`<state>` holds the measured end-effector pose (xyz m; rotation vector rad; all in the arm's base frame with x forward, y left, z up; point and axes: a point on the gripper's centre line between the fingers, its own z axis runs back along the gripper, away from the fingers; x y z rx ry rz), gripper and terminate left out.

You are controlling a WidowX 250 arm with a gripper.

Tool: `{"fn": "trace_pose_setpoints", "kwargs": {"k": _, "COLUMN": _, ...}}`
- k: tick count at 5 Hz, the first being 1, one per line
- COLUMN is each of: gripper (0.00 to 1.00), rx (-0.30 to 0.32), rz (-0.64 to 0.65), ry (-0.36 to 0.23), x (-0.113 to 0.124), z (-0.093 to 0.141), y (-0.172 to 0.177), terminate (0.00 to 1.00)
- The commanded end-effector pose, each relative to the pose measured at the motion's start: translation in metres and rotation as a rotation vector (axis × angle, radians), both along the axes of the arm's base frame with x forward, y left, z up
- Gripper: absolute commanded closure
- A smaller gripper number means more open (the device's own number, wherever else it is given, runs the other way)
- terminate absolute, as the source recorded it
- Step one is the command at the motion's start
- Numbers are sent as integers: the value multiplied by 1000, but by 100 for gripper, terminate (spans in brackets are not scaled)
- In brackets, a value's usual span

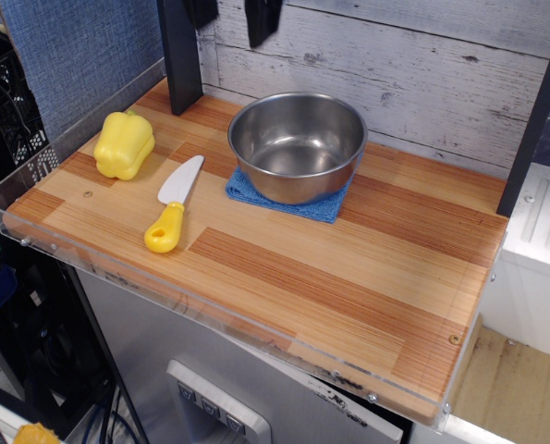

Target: Place the metal bowl onto the blue cloth.

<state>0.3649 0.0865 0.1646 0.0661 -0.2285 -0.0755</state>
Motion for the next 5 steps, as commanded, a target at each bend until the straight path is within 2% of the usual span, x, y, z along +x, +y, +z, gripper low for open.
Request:
{"fn": "trace_pose_setpoints", "kwargs": {"k": 1, "gripper": 0, "rx": 11, "rz": 2, "ry": -24, "x": -18, "z": 34, "y": -4, "terminate": 0}}
{"fn": "trace_pose_setpoints", "kwargs": {"k": 3, "gripper": 0, "rx": 6, "rz": -60, "ry": 28, "x": -17, "z": 25, "y": -10, "terminate": 0}}
{"fn": "trace_pose_setpoints", "kwargs": {"k": 4, "gripper": 0, "rx": 6, "rz": -60, "ry": 28, "x": -17, "z": 25, "y": -10, "terminate": 0}}
{"fn": "trace_pose_setpoints", "kwargs": {"k": 5, "gripper": 0, "rx": 6, "rz": -60, "ry": 28, "x": -17, "z": 25, "y": -10, "terminate": 100}}
